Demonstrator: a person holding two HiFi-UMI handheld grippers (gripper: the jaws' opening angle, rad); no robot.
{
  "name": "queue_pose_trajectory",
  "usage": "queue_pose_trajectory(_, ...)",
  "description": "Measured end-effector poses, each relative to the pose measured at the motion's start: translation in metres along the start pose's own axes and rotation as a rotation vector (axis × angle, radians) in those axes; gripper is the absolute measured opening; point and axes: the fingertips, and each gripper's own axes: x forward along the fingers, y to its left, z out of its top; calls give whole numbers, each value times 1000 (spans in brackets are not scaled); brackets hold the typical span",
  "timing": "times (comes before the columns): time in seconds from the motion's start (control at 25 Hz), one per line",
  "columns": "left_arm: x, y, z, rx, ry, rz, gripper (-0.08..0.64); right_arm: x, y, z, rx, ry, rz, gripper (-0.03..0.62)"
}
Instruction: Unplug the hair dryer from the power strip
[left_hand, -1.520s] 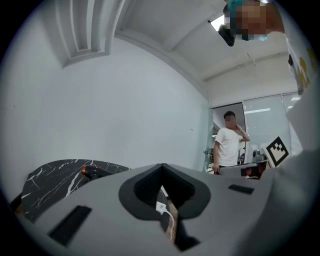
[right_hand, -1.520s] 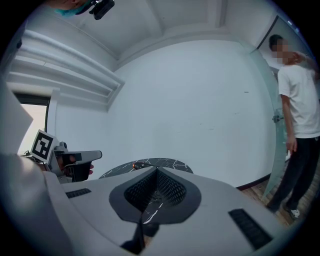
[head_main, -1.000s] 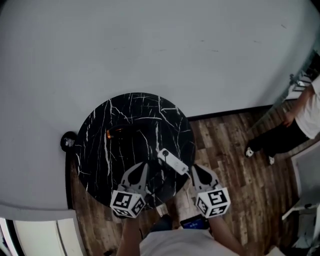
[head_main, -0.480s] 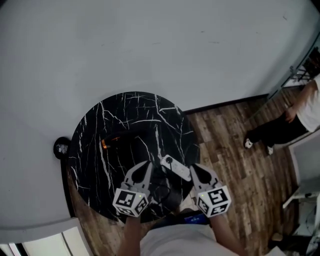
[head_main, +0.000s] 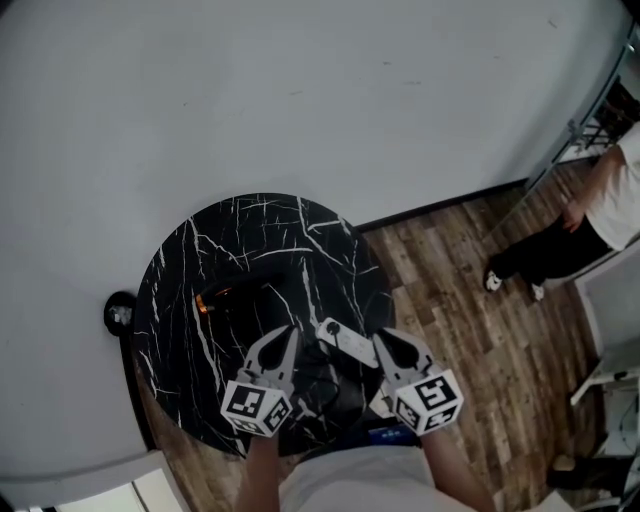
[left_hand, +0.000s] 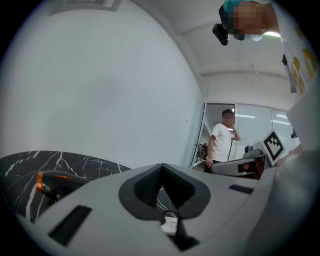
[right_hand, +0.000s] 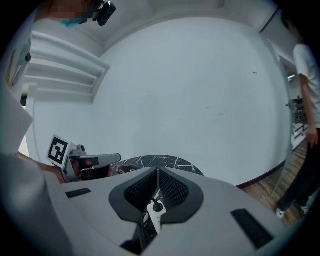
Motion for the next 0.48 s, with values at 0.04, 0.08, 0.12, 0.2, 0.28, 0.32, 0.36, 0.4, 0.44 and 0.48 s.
queue_pose_trajectory(0.04,0,0,-1,12,10,0,-1,0,0,0,4,0,2,-2)
queue_pose_trajectory(0.08,1,-1,-2,22,18,0,0,-1,-1,0,9,-1,4,-2)
queue_pose_trajectory(0.12,3,0,-3,28,21,1,0,-1,-1,-1,11,-1,7,-2)
queue_pose_trajectory(0.2,5,1,-2,34,18,0,-1,0,-2,-2,6,0,13,-2)
queue_pose_trajectory(0.28,7,2,-3,35,20,1,0,2,-4,-5,-2,6,17,-2)
queue_pose_trajectory(0.32,8,2,-3,35,25,4,0,3,-5,-8,-4,9,19,-2)
queue_pose_trajectory(0.36,9,3,-4,33,30,7,0,4,-7,-10,-5,14,19,-2)
queue_pose_trajectory(0.4,10,3,-5,32,37,8,0,5,-8,-11,-4,21,19,-2)
queue_pose_trajectory(0.44,11,3,-6,31,45,7,-1,6,-9,-12,-2,30,19,-2)
queue_pose_trajectory(0.48,12,3,-8,32,53,4,-1,6,-9,-14,-2,39,21,-2)
